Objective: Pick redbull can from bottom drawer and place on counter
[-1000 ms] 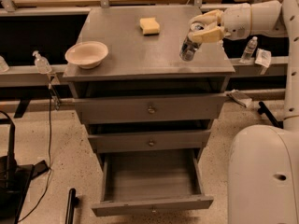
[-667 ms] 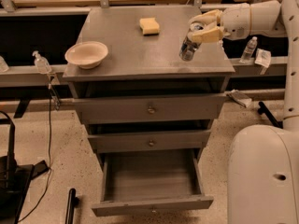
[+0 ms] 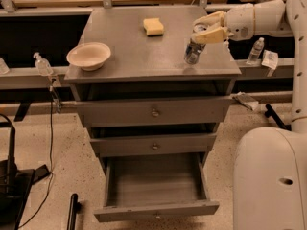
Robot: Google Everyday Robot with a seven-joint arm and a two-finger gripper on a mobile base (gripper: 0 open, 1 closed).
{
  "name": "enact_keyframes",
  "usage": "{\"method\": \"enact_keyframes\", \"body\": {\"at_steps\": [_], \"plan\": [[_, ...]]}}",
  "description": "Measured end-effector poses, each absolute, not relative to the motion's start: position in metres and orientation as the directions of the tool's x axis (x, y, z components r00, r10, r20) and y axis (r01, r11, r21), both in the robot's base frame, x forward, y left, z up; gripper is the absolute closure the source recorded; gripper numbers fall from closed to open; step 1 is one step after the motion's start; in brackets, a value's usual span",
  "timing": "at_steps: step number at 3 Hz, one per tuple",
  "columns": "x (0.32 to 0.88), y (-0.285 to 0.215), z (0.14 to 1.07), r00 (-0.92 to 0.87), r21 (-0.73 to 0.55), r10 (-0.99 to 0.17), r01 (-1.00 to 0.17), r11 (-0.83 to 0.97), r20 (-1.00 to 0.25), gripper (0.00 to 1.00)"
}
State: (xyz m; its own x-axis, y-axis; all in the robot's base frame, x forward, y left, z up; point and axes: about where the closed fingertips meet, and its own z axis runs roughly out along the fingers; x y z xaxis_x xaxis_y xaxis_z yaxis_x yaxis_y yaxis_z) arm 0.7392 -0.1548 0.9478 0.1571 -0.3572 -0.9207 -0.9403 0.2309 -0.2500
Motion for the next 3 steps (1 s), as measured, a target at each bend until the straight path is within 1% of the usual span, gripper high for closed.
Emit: {"method": "enact_keyframes", "body": {"at_steps": [2, 3], "plan": [[0.739, -0.121, 0.932, -0.05, -0.059, -0.426, -0.969, 0.239, -0.903, 1.0], [0.74, -0.116, 0.929, -0.067, -0.042, -0.426, -0.97, 0.241, -0.902, 0.86]]}}
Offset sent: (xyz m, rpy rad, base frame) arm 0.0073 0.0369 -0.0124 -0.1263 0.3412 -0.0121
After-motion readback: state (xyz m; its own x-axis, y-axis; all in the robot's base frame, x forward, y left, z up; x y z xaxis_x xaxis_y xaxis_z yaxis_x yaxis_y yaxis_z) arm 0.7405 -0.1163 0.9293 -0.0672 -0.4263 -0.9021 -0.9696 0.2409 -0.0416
